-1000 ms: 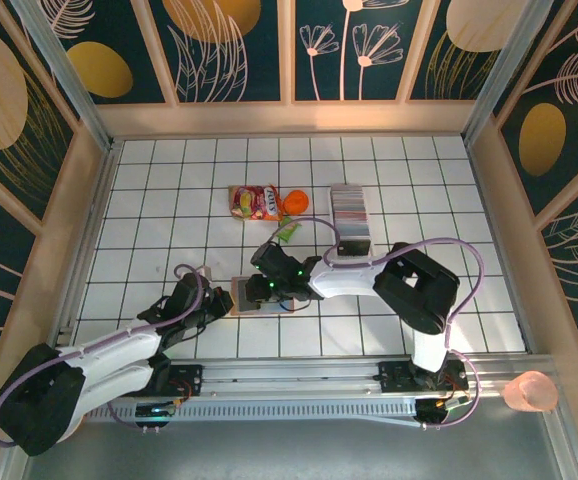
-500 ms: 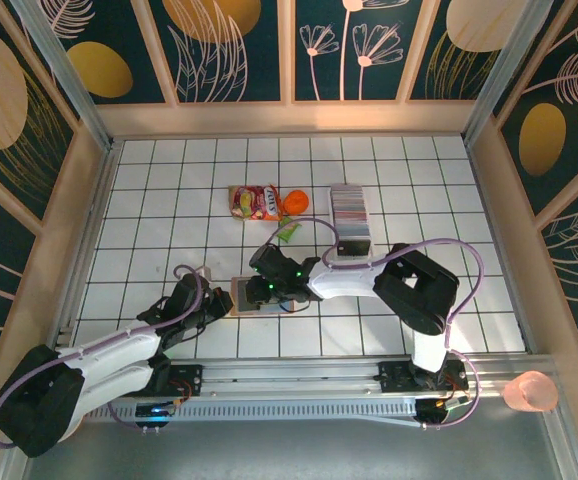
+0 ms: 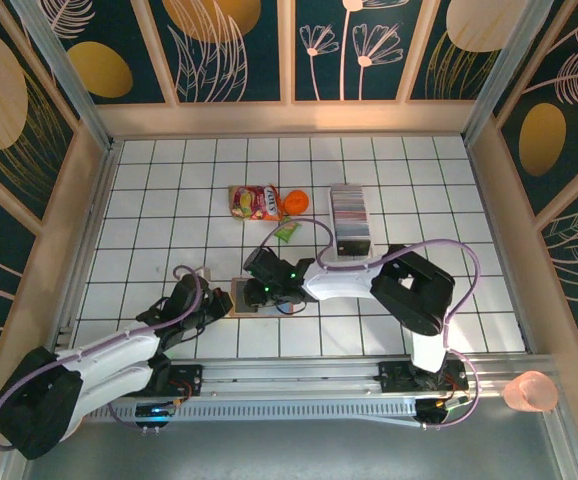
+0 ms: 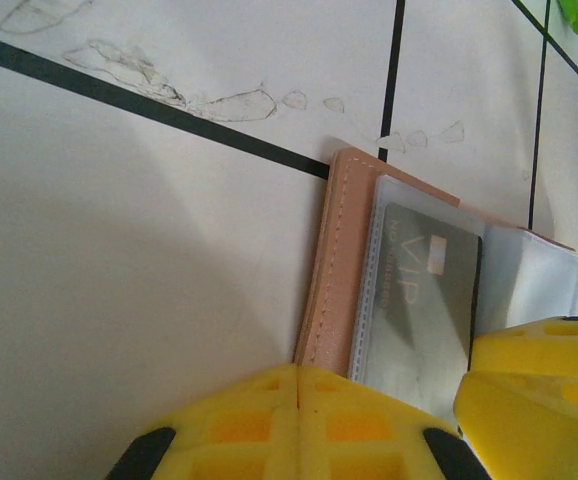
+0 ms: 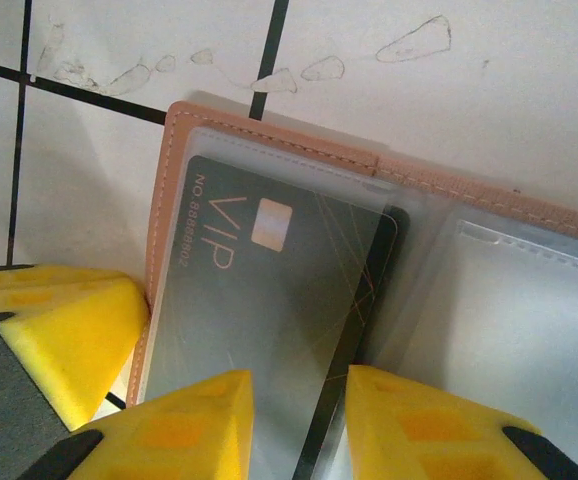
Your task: Put the credit cards into the card holder
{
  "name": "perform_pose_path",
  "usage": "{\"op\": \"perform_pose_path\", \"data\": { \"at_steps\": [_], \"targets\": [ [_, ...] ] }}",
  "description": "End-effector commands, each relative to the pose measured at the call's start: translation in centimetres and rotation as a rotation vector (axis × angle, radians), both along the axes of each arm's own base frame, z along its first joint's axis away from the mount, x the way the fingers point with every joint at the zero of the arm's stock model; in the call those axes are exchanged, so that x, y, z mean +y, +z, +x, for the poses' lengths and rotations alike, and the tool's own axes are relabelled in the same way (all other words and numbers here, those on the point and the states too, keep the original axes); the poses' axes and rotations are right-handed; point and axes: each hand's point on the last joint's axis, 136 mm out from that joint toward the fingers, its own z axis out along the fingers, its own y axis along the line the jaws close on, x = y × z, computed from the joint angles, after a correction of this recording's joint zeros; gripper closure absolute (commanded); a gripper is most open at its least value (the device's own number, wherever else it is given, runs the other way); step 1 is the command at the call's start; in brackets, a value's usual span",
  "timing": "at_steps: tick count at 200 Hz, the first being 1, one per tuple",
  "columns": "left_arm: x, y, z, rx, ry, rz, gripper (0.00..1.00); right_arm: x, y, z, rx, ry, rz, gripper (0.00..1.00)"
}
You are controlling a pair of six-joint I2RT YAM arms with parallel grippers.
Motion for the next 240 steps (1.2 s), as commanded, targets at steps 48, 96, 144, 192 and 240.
{"op": "perform_pose_path", "data": {
  "at_steps": [48,96,144,192,240],
  "targets": [
    [0.8,-1.2,-1.2,0.045,0.006,0.028,1.00,-0.9,3.5,0.5,-0.094,-0.028,0.015,0.65],
    [0.7,-1.2,-1.2,0.048,0.004,0.024,1.00,-5.3,3.6,0.0,-0.094,-0.132,-0.061,0.63],
    [0.6,-1.3,-1.4,0.051,-0.001,0.017,1.00,-5.6,1.7,-1.5,-0.035,-0.142,-0.067,0.63],
    [0.7,-1.4,-1.6,0.052,-0.004,0.012,1.00,-5.2,0.6,-1.6,-0.023,-0.137,-0.094,0.63],
    [0.6,-1.5,-1.7,0.053,-0.009,0.007,1.00,-5.5,-0.5,-1.8,-0.010,-0.142,-0.130,0.62]
  ]
}}
